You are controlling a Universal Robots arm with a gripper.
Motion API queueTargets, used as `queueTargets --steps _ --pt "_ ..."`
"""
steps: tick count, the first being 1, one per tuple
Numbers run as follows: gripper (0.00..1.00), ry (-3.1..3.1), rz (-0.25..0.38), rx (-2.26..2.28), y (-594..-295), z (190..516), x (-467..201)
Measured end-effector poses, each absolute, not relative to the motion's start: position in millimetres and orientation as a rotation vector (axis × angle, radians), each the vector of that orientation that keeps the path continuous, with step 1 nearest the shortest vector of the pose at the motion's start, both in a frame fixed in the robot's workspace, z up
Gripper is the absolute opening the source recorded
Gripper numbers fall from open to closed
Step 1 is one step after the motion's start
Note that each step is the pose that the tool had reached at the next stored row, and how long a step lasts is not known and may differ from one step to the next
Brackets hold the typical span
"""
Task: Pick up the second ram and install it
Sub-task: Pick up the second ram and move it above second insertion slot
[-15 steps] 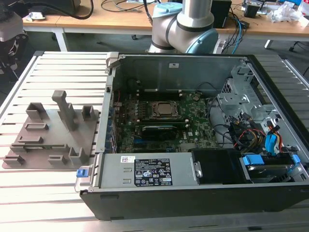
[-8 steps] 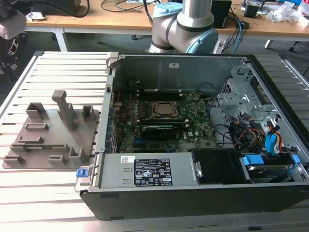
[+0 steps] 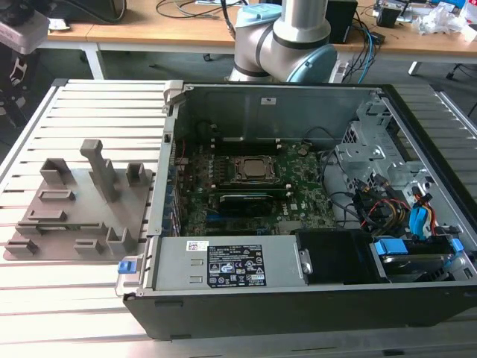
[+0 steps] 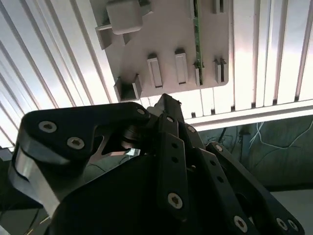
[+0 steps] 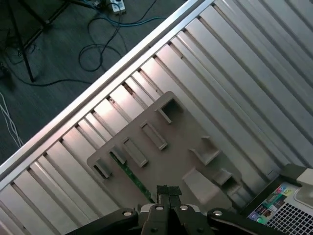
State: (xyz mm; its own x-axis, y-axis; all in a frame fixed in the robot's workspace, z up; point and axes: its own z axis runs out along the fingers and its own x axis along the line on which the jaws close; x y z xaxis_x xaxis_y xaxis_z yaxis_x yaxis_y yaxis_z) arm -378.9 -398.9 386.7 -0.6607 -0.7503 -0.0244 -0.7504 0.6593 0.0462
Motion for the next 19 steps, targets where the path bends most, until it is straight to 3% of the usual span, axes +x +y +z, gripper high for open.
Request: queueTargets --steps 19 --pt "0.11 2.496 0.081 -1.921 -398.9 386.8 -378.9"
